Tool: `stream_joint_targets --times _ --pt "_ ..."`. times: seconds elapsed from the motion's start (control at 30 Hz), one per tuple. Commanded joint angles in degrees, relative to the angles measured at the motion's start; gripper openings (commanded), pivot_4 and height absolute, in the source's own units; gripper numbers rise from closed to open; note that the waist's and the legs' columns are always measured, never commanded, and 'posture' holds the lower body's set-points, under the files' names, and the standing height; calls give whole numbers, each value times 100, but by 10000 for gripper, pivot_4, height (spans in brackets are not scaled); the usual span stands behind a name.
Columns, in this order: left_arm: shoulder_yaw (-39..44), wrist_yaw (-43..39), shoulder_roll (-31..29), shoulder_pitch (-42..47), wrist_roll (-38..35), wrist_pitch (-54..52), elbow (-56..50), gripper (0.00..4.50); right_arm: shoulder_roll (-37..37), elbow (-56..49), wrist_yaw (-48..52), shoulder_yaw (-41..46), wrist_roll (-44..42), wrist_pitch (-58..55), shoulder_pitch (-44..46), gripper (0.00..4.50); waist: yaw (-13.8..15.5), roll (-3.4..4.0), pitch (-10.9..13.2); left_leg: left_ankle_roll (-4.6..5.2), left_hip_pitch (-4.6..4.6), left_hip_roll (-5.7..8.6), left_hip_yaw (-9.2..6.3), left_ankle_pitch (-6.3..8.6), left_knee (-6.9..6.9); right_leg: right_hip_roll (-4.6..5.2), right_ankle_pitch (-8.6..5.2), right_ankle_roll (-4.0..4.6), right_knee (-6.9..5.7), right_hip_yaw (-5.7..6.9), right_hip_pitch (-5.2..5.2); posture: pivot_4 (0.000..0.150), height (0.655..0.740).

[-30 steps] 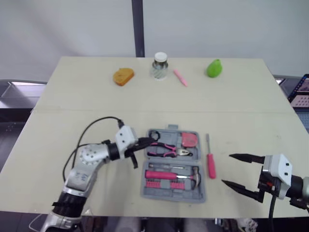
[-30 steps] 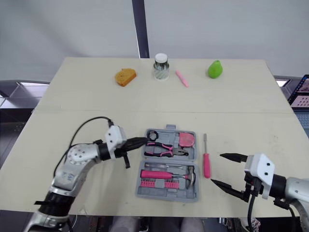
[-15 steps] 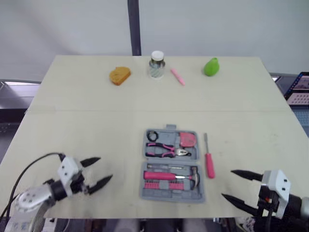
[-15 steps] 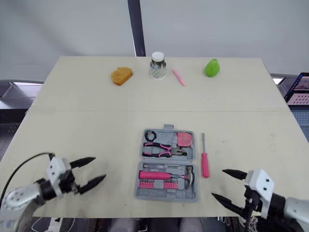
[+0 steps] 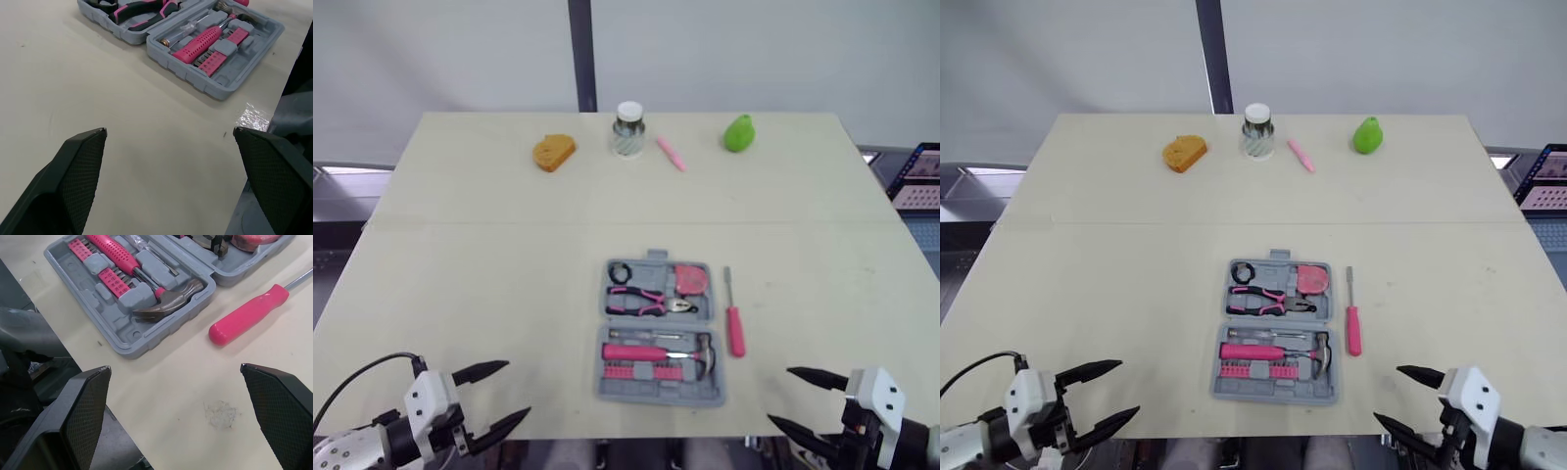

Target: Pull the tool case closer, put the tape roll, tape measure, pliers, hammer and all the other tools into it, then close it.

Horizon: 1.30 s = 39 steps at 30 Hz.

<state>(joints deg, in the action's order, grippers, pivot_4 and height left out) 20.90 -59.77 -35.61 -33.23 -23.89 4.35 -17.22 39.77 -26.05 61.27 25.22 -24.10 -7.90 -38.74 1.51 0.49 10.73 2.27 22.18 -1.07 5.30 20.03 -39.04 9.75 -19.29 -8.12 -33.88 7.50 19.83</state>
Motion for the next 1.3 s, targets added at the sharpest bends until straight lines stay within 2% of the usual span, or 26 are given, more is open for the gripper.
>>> stream_joint_targets --times 0.03,0.27,0.37,0.57,0.77,1.03,1.3 --pt "9 -305 -297 326 -229 45 -118 44386 83 -174 -250 275 -77 -228 62 45000 11 0 0 5 1 0 0 -4 -1 -1 0 0 -2 3 0 1500 6950" --pt "-357 -995 -881 1695 -390 -104 548 44386 24 -1221 -1728 138 -261 -2075 661 45000 -11 11 -4 24 2 4 5 -37 -2 -7 0 0 -36 15 15 1500 6950" --pt "-550 -1226 -957 2135 -405 -133 757 44386 -357 -1594 -2680 106 -544 -2970 1179 45000 -33 5 -4 24 3 5 23 -38 -2 -21 0 1 -82 19 36 1500 6950" --pt "-802 -1359 -905 2512 -385 -185 794 44386 -1164 -2471 -4211 -182 -825 -4355 1806 45000 -30 9 -3 25 18 15 31 -52 -4 -26 -4 8 -134 17 76 1500 6950" --pt "-928 -1116 -770 2640 -312 -240 672 44386 -1781 -2733 -5270 -526 -946 -5611 2276 45000 -32 9 -3 24 17 21 32 -64 -5 -22 -4 8 -147 10 79 1500 6950" --pt "-1070 -822 -570 2781 -107 -112 862 44386 -2245 -2550 -5840 -888 -883 -6717 3022 45000 -51 9 -3 19 18 20 32 -81 -4 -24 -7 14 -169 7 91 1500 6950" --pt "-1039 -781 -584 2842 -47 -85 958 44386 -2358 -1914 -6153 -1325 -261 -6633 3657 45000 -168 9 -4 21 24 23 33 -85 -4 -26 -8 16 -182 8 101 1500 6950"
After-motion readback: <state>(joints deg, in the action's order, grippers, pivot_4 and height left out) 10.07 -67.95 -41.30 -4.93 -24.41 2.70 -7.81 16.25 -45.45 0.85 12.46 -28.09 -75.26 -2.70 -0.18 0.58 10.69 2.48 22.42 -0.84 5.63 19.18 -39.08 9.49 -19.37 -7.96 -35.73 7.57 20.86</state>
